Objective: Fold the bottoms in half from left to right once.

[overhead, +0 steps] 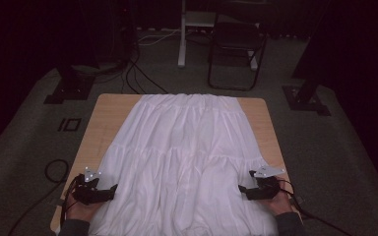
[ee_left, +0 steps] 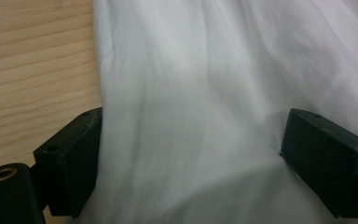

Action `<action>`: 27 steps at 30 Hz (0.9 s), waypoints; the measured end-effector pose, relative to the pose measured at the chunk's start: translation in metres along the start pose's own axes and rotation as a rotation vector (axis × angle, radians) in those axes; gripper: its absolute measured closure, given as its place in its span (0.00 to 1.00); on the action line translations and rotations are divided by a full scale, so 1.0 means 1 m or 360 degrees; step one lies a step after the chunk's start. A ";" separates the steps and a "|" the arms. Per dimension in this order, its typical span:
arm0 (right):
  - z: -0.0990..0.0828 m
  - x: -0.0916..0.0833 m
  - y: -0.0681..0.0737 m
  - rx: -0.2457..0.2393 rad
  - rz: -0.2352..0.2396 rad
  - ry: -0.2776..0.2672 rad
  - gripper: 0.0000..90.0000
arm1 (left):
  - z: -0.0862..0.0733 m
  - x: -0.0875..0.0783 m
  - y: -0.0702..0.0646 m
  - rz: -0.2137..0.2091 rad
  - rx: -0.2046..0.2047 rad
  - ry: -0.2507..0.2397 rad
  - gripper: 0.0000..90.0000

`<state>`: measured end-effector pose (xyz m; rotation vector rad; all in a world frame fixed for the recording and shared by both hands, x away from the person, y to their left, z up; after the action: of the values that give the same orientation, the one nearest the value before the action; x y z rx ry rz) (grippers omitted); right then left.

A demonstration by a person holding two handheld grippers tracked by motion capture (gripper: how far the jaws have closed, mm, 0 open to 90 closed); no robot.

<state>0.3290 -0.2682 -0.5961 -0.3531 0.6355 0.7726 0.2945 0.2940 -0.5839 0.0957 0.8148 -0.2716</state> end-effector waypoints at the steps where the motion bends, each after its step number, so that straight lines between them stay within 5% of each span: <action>1: 0.000 -0.001 0.001 0.0010 0.0014 -0.0014 0.31 | 0.000 -0.002 -0.002 -0.0012 0.0006 -0.0012 0.16; 3: 0.003 -0.008 0.001 0.0045 0.0048 -0.0062 0.42 | -0.001 -0.005 -0.006 -0.0060 0.0051 -0.0044 0.37; 6: 0.007 -0.031 -0.009 0.0139 -0.0100 -0.0170 0.36 | -0.001 -0.007 -0.009 -0.0112 0.0077 -0.0064 0.67; 11: -0.009 -0.044 -0.021 0.0241 -0.0323 -0.0033 0.19 | -0.001 -0.007 -0.009 -0.0171 0.0090 -0.0059 0.93; 19: -0.032 -0.046 -0.030 0.0343 -0.0404 0.0093 0.13 | 0.000 -0.007 -0.010 -0.0148 0.0108 -0.0060 0.95; 27: -0.034 -0.037 -0.027 0.0344 -0.0331 0.0110 0.16 | 0.001 -0.007 -0.010 -0.0086 0.0146 -0.0057 0.96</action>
<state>0.3151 -0.3230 -0.5961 -0.2437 0.7277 0.4893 0.2875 0.2858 -0.5781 0.1545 0.7701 -0.3608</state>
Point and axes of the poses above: each handheld gripper's, and its own axes: x roughly forward along the jaws, z roughly out of its top, y roughly to its left, the point moved 3 cm from there along x, roughly forward along the jaws, and after that the axes turned 4 degrees about -x, right-handed, at the moved point
